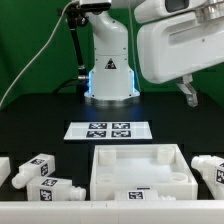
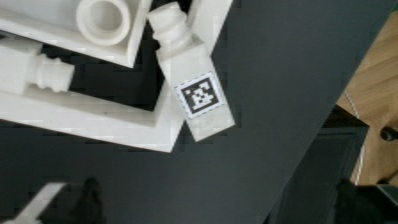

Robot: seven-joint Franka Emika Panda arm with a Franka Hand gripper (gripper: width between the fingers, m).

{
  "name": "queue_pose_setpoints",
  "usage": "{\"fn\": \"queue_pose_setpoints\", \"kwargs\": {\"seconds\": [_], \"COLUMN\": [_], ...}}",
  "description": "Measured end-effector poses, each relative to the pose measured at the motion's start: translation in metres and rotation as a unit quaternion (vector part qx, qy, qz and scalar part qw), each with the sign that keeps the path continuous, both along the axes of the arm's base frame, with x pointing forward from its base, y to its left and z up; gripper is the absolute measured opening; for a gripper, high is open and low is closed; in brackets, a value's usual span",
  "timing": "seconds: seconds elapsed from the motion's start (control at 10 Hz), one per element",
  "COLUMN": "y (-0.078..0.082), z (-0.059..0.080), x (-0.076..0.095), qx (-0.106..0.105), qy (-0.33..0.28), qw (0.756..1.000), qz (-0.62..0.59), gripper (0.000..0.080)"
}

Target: Assemble one leg

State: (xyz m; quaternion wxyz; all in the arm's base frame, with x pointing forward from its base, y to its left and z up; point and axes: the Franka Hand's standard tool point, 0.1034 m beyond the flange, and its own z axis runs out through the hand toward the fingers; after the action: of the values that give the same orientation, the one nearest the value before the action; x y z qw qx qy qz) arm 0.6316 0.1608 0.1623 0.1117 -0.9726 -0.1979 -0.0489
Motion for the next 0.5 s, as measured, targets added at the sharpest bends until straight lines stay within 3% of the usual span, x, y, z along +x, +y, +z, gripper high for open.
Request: {"fn": "queue_pose_setpoints", "kwargs": {"seconds": [0.2, 0.3, 0.5], "y": [0.006, 0.01, 0.016], "z": [-0.001, -0.001, -0.012], "x": [-0.019, -0.018, -0.019], "qx": [-0.013, -0.019, -0.107], "qy": [0.101, 0.132, 0.15], "qw": [0.995, 0.99, 0.982], "qz": [0.023, 0.035, 0.053], "gripper": [0.0649, 0.0649, 0.0649]}}
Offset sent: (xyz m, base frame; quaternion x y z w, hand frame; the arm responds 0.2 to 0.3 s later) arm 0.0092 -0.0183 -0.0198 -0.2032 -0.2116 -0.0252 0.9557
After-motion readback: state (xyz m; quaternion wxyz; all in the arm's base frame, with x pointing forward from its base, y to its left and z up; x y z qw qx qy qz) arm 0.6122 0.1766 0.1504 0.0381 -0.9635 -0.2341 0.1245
